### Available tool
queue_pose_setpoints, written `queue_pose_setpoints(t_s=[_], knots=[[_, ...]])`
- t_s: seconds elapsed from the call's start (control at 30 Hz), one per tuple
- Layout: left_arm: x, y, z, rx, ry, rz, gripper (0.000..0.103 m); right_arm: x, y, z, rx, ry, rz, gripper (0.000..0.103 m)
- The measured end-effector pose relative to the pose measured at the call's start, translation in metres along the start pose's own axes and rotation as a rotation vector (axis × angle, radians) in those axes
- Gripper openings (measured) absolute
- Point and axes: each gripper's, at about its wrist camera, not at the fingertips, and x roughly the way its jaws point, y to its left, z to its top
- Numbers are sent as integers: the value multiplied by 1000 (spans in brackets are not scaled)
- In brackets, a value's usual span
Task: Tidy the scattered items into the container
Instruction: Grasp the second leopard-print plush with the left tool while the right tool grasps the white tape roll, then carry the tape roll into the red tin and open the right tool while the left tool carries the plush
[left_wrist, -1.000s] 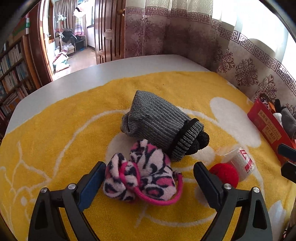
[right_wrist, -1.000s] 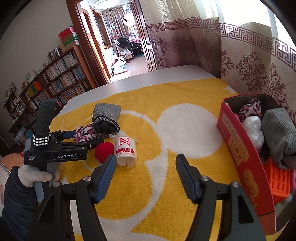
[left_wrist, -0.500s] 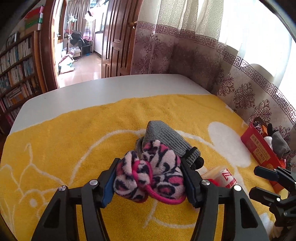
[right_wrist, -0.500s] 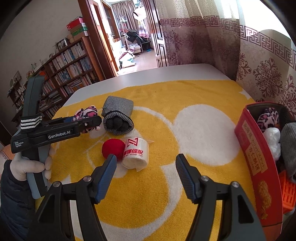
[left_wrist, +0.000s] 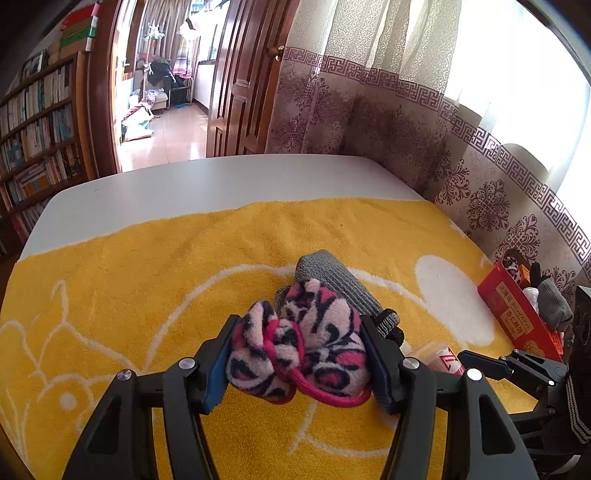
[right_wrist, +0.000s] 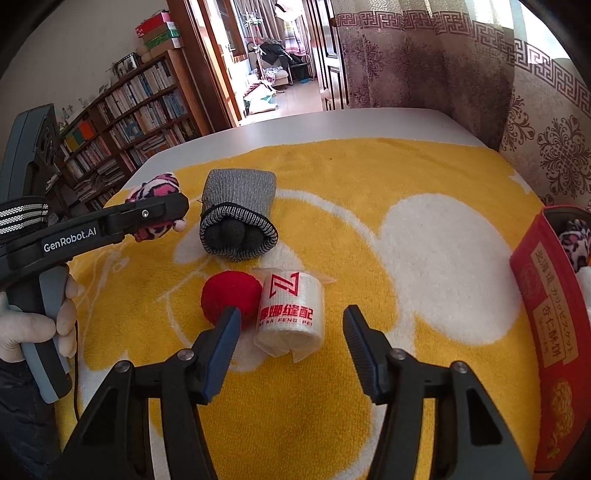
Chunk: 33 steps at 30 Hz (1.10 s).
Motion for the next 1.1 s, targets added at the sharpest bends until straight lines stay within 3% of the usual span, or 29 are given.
queue_pose_setpoints(t_s=[0.1,0.4,0.77,1.1], knots=[[2,-2,-1,5,6,-1,63,11,1,1,-6,18,-8,43],[5,-2,-2,4,12,-2,63,-10,-4,-4,5,-46,-34,41],[2,-18,-4,41,6,-12,63,-90,-47,-18,104,-197,-99,41],[2,-43,-9,90,15,-31,63,-173,-120,-57,241,-293,-278,41]])
